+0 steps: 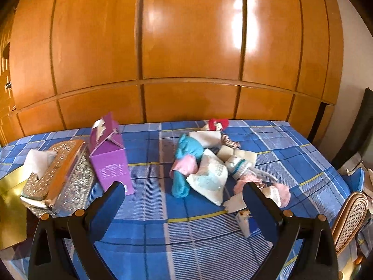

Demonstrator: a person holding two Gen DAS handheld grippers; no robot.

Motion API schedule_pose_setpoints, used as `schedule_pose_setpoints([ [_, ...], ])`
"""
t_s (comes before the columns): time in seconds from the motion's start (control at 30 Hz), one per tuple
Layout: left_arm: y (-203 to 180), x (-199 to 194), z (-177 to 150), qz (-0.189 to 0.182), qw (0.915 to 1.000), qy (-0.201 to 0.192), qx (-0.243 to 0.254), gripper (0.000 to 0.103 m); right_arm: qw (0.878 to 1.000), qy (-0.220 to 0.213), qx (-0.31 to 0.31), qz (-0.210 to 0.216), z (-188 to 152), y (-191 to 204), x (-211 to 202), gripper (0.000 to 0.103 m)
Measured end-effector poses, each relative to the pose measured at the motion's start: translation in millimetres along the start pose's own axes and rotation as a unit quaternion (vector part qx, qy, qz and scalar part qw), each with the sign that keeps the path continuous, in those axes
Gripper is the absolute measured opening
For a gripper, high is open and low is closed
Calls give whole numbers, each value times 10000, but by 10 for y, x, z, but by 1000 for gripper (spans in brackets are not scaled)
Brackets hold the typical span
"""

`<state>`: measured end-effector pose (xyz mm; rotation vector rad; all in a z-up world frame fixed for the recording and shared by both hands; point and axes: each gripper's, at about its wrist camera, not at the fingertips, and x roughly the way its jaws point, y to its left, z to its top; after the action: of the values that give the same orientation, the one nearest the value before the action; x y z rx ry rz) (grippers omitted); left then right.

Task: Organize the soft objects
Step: 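Move both tools toward the pile of soft items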

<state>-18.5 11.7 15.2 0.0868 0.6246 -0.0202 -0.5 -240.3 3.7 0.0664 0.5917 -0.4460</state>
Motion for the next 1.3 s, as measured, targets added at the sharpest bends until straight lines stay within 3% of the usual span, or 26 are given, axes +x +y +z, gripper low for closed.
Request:
schedule_pose_setpoints([
  [0.53,-215,-49,30,-258,9988,-51,402,103,9972,149,606,-413,222,-741,266,103],
  [0.77,-368,-109,67,-806,9941,-96,720,103,9908,312,1209,-527,355,-1251,524,103],
  [0.97,-624,-91,139,-1352,9851,114,1055,103,9835,260,1702,-549,410,-1589,758,103],
  [1.1,-809,-99,213,-1819,9739,217,1343,103,9768,187,2085,-446,361,-1770,836,103],
  [1.3,-1172,-129,388,-2393,9542,244,1778,103,9571,204,2875,-299,268,-2064,814,103],
])
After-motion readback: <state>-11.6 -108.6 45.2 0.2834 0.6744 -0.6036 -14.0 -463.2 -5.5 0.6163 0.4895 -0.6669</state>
